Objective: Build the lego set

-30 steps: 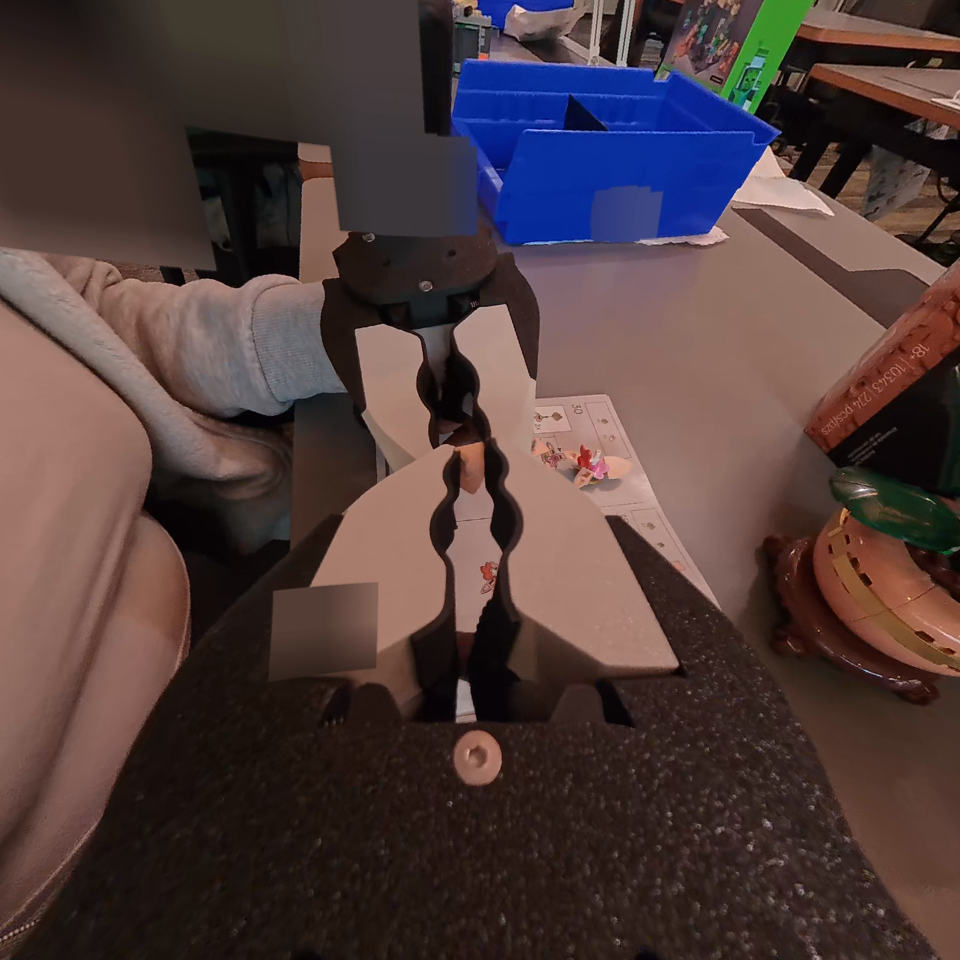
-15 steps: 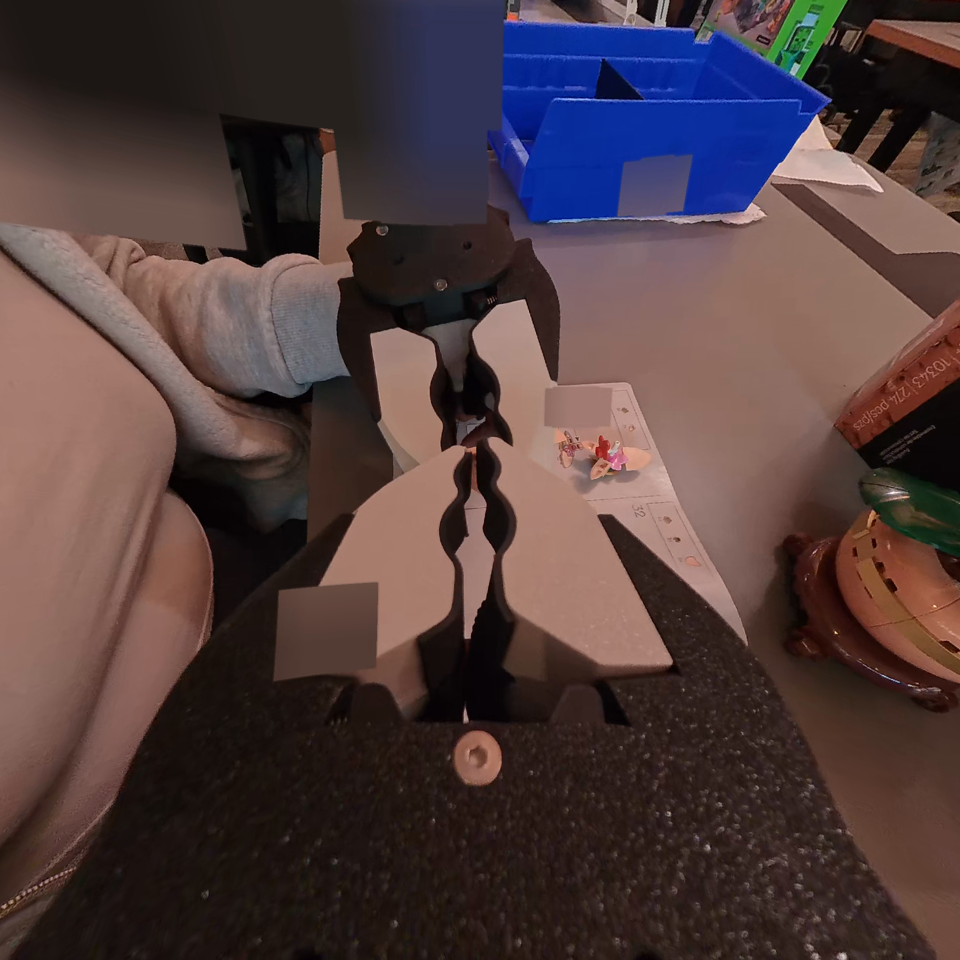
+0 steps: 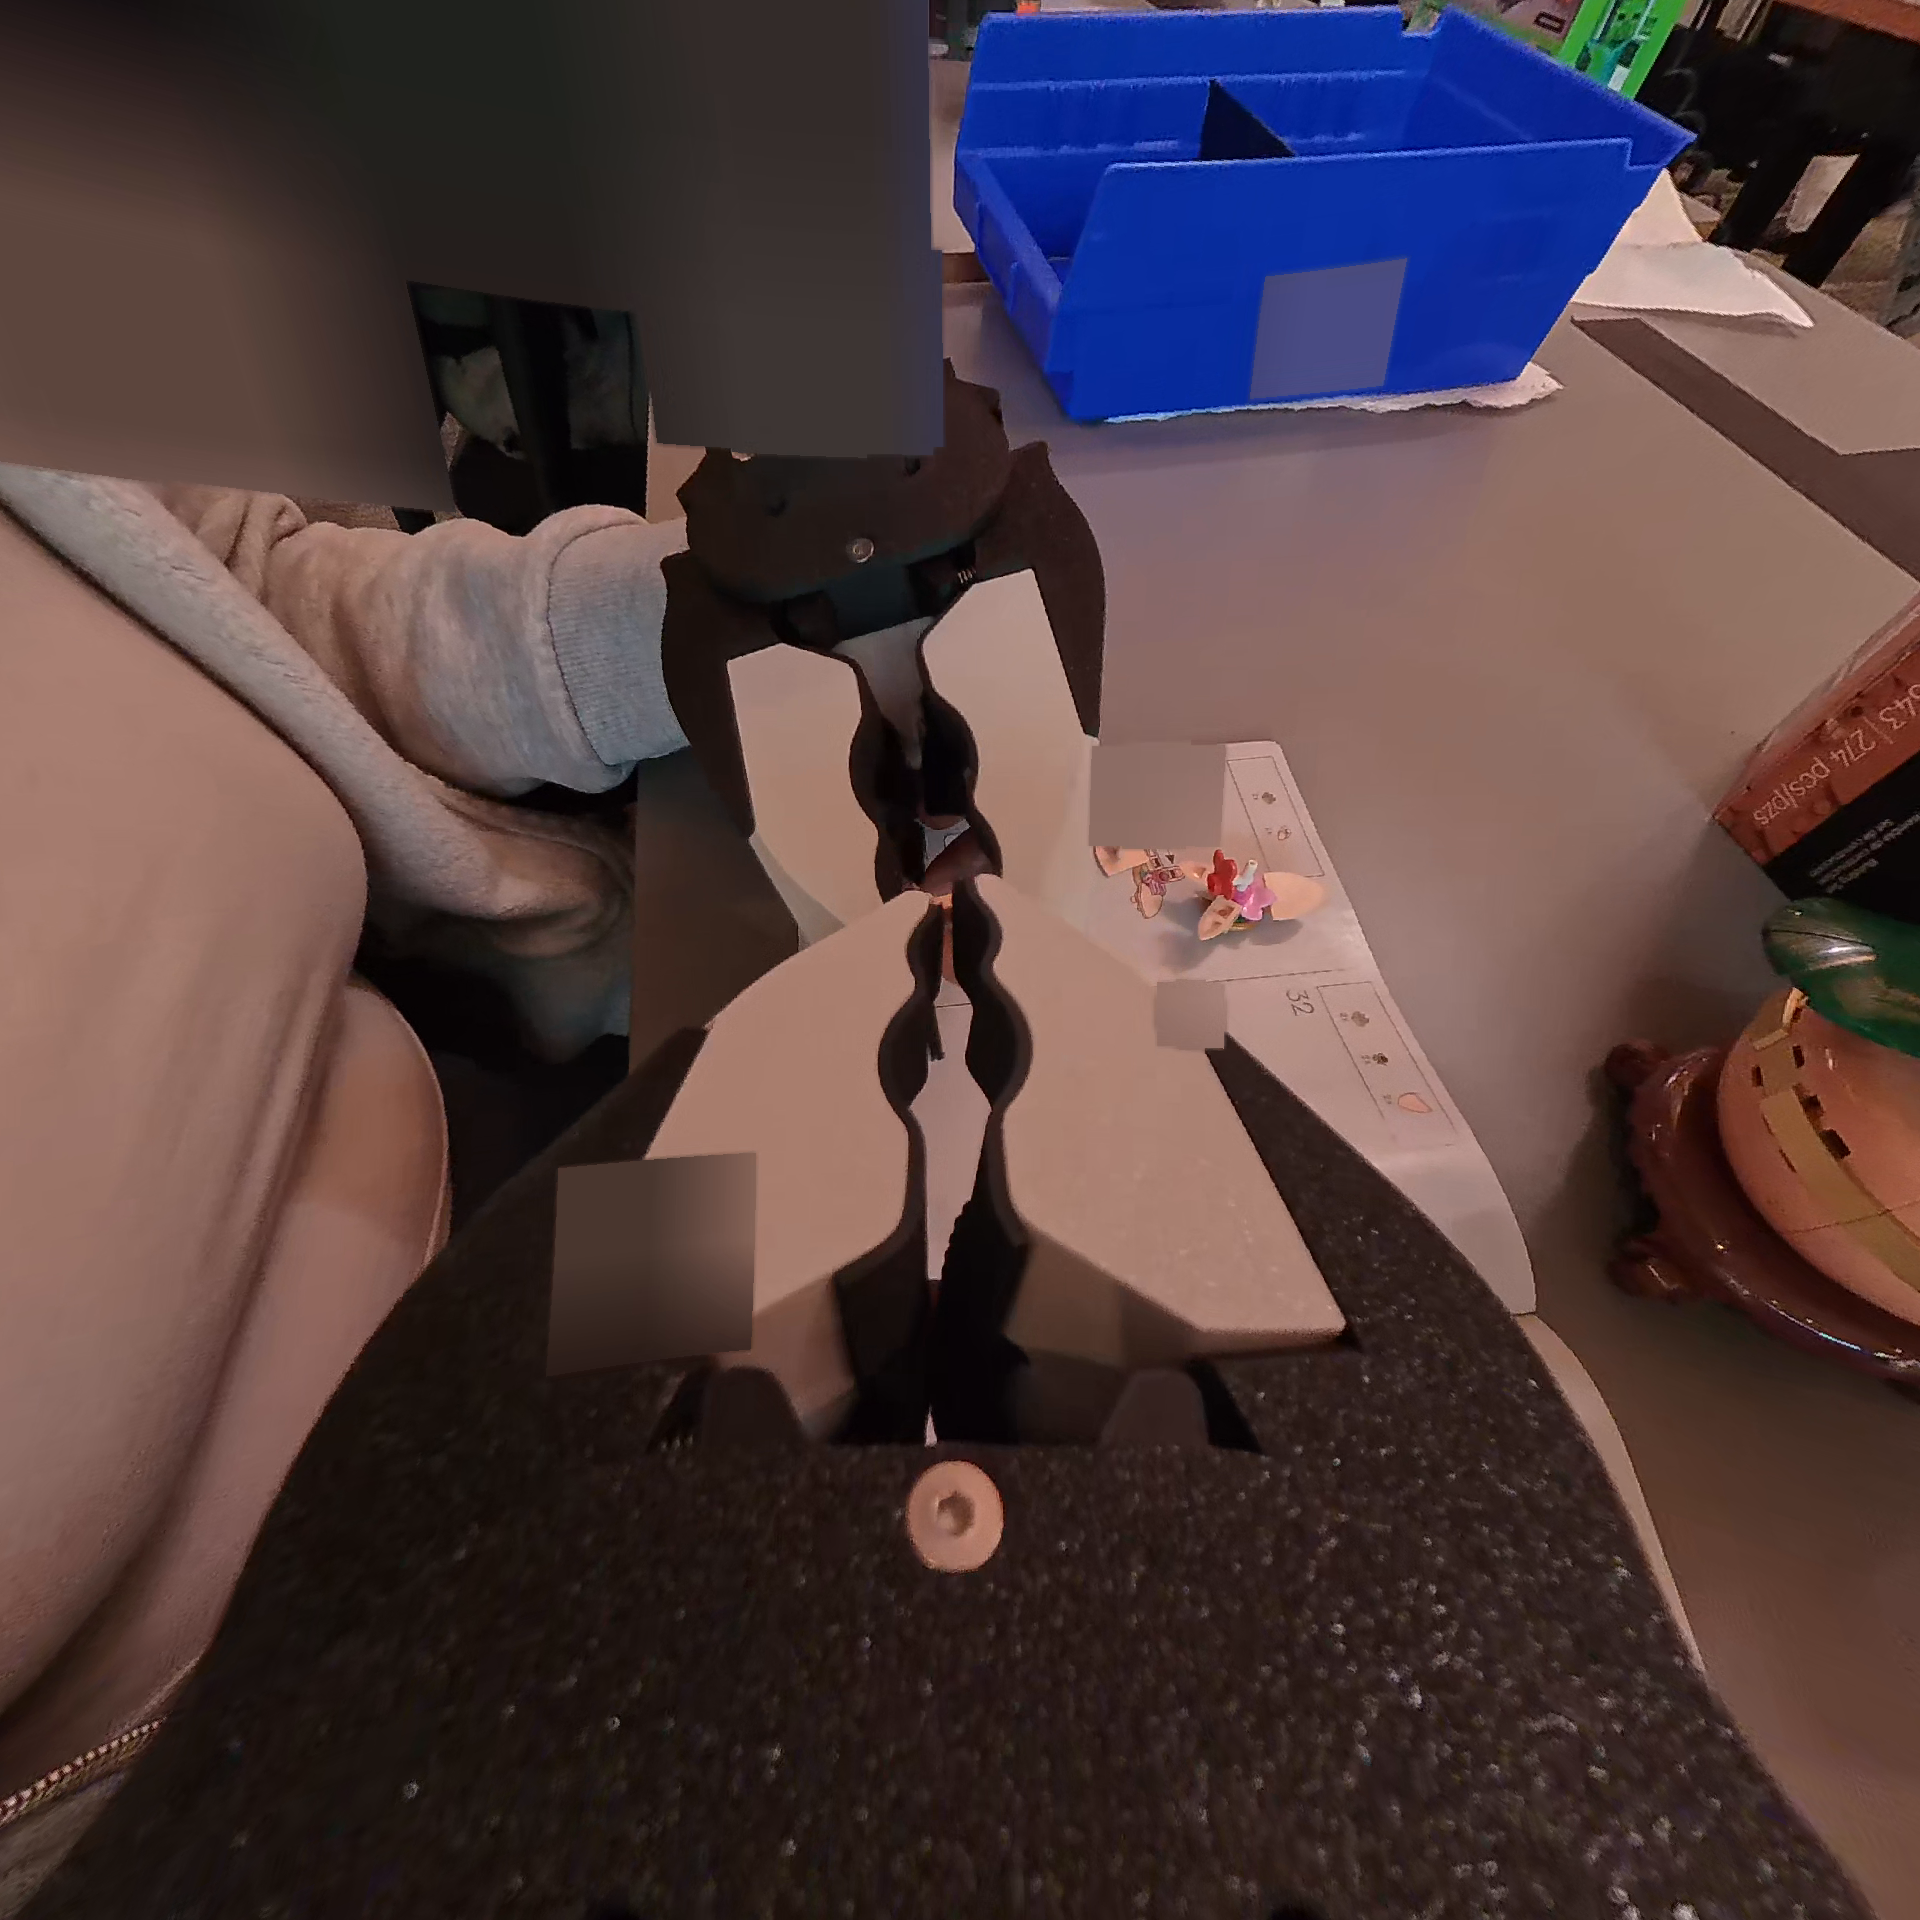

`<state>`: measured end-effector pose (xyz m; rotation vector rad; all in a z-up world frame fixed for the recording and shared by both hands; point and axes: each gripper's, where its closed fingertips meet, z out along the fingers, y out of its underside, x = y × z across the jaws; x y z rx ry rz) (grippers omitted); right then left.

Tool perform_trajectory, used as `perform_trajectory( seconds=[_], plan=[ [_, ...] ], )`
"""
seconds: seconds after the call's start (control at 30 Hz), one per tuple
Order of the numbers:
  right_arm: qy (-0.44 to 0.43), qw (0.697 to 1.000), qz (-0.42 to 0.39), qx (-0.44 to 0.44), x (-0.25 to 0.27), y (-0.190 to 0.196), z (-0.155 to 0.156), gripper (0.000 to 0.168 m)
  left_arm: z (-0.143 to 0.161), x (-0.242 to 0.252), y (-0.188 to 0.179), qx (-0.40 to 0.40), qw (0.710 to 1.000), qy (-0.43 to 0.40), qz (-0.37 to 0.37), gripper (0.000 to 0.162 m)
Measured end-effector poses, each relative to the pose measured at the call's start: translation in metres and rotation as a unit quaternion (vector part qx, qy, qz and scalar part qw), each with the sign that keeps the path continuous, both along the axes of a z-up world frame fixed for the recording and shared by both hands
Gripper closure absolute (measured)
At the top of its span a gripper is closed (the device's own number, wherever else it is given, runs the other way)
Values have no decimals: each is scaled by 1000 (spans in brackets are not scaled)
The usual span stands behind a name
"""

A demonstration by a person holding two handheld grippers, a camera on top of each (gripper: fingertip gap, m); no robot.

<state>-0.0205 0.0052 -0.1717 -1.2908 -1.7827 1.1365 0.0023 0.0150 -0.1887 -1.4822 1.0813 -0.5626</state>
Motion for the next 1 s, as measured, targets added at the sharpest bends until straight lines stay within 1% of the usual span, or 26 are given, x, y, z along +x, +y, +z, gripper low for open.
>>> perform_trajectory(
  seconds=[0.27,0.5,0.53,0.63,0.73,0.8,0.83,0.87,0.9,1.0],
  plan=[
    [3,1000,0,-1,0,-1,0,167,0,0,0,-1,1000,-1,0,144],
    [10,1000,1,-3,-1,-3,2,166,3,0,-1,1,1000,-5,-6,146],
    [18,1000,1,-2,-1,-3,5,166,5,0,-2,4,1000,-12,-7,146],
    [72,997,-16,7,-1,4,21,155,9,-1,-3,1,1000,-25,-11,147],
    [130,989,-55,47,12,19,38,152,12,-4,-1,1,999,-35,-6,147],
    [145,982,-97,68,21,34,43,144,18,-11,1,1,999,-44,10,147],
    [146,979,-122,75,26,42,43,138,23,-19,4,5,998,-53,27,147],
    [144,976,-142,81,31,49,41,127,30,-28,7,10,997,-66,47,147],
    [141,973,-160,85,35,56,39,123,38,-37,10,13,994,-82,66,147],
    [136,968,-201,70,45,71,29,121,56,-65,16,36,982,-140,123,147]
  ],
)
